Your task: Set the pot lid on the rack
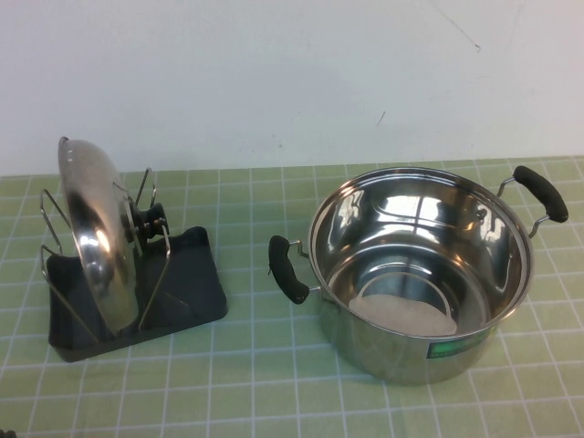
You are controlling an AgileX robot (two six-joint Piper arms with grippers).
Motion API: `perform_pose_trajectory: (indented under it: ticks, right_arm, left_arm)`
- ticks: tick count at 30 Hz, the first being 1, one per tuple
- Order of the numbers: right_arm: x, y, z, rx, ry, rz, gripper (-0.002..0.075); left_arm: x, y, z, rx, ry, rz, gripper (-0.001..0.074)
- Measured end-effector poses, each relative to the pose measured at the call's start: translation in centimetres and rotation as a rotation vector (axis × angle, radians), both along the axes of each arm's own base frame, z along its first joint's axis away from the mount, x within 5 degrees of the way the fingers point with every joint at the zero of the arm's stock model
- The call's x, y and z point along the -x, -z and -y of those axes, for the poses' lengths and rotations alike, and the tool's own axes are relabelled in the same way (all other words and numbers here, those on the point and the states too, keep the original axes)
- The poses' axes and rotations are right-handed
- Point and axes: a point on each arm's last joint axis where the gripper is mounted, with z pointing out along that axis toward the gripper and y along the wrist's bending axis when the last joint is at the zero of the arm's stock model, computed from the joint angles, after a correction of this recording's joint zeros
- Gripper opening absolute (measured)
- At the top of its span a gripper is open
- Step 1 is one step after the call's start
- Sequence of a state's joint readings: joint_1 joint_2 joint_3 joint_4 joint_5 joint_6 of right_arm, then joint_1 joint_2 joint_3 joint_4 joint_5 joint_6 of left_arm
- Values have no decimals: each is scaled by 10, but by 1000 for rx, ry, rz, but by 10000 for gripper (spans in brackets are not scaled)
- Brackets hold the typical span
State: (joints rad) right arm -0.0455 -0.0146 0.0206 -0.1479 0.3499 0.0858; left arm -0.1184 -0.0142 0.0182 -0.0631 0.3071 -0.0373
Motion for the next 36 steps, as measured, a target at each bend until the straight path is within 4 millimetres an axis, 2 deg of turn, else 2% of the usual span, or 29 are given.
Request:
perform_pose_trajectory:
  ticks: [22,36]
  right_arm:
    - [0,0,0,-14,7,2,-1]
    - [1,0,3,-16,74,2,-1]
  left_arm:
    - [0,0,0,0,0,-2,-1]
    - [0,0,-2,0,-39,-2,-1]
